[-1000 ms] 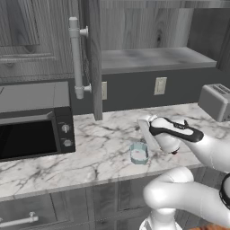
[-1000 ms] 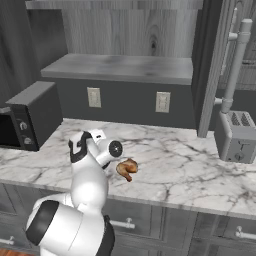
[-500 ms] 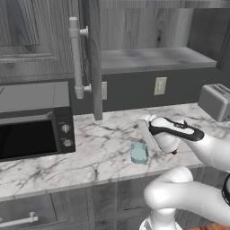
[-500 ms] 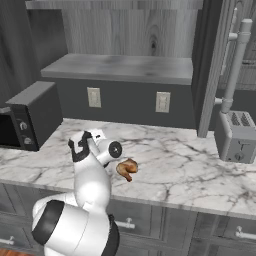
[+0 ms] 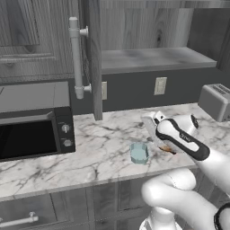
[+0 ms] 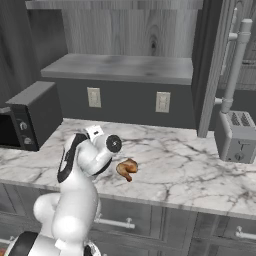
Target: Retrieve the tupperware from the cabinet, then place the raw meat into the tupperware to avoid contamination.
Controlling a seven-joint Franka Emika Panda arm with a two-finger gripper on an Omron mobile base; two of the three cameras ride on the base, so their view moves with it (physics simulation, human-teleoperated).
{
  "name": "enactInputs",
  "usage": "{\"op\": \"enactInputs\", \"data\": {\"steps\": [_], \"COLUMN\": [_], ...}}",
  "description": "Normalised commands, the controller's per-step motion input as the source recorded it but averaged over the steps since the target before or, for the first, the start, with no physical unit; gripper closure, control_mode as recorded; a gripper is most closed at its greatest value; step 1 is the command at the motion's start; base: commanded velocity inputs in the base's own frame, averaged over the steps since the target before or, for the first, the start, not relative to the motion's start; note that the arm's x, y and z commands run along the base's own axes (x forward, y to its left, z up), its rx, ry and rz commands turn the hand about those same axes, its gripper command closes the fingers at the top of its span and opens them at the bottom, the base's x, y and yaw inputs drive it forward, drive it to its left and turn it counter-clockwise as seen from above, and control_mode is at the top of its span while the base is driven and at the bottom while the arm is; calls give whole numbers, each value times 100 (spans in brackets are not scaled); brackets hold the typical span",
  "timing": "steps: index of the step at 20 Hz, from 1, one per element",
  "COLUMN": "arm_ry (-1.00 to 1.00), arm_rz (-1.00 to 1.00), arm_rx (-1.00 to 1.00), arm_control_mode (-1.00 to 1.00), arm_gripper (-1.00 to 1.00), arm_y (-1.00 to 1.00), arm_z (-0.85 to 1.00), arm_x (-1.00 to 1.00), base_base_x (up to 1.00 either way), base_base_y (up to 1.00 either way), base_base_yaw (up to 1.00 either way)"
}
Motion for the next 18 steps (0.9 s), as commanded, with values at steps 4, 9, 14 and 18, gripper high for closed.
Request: {"op": "enactInputs", "data": {"steps": [4, 9, 14, 18], "arm_ry": [0, 0, 3, 9], "arm_rz": [2, 7, 9, 8], "arm_rx": [-22, -22, -20, -20], "arm_control_mode": [-100, -100, -100, -100], "arm_gripper": [-100, -100, -100, -100], "arm_y": [-31, -46, -57, -50], "arm_z": [15, 2, 0, -3], "arm_x": [-8, 4, 19, 23], "base_base_x": [0, 0, 0, 0], "base_base_y": [0, 0, 0, 0], "base_base_yaw": [0, 0, 0, 0]}}
